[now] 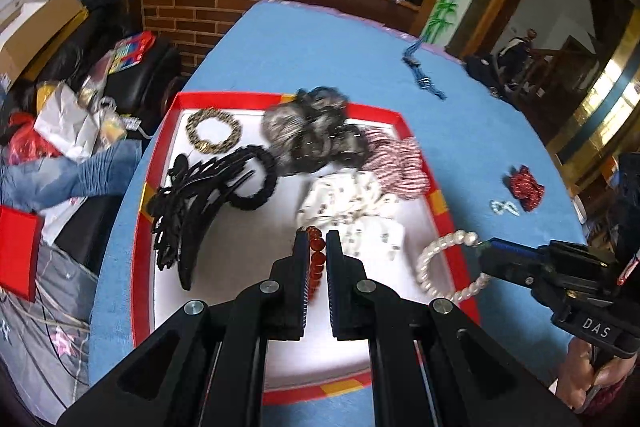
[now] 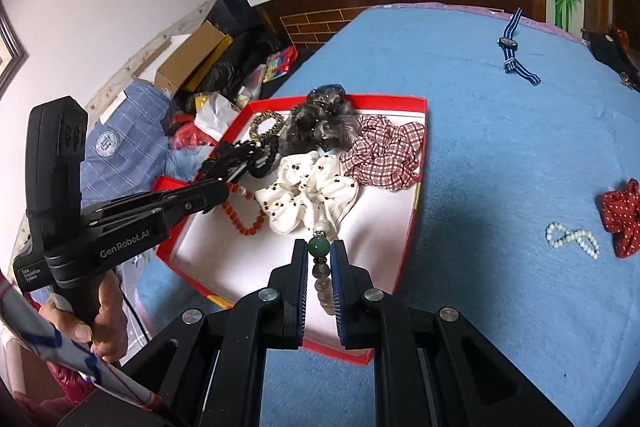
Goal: Organize jewelry
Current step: 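Lower the bead bracelet and pearl necklace into the tray and open both grippers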
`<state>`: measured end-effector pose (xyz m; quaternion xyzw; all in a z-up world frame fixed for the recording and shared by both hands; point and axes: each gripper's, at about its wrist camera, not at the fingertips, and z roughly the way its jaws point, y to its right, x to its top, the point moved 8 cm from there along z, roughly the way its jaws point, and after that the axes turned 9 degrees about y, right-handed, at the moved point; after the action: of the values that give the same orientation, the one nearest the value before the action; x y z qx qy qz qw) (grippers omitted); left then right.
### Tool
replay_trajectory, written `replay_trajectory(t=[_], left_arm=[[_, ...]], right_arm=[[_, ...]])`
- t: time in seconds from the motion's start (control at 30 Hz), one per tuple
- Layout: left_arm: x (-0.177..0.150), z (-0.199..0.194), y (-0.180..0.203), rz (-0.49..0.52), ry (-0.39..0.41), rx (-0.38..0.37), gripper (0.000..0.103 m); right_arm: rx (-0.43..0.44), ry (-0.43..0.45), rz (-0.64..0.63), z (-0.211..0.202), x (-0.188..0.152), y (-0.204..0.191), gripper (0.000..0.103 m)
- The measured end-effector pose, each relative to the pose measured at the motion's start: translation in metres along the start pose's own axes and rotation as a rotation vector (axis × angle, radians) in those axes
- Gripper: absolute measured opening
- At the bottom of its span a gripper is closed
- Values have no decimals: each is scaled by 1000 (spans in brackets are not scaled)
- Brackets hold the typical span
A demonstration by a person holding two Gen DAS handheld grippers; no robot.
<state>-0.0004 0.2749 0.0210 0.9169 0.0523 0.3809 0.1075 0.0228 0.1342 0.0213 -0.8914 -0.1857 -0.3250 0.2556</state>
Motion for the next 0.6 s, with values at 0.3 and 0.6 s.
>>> replay_trajectory(t=[0.3,0.6], left_arm=[[7,22,-28,-25,-20,47,7],[12,43,-46,-47,-45,84,7]], right_arm=[[-50,-18,1,27,9,14,12],[-90,-14,35,49,25,30,12]])
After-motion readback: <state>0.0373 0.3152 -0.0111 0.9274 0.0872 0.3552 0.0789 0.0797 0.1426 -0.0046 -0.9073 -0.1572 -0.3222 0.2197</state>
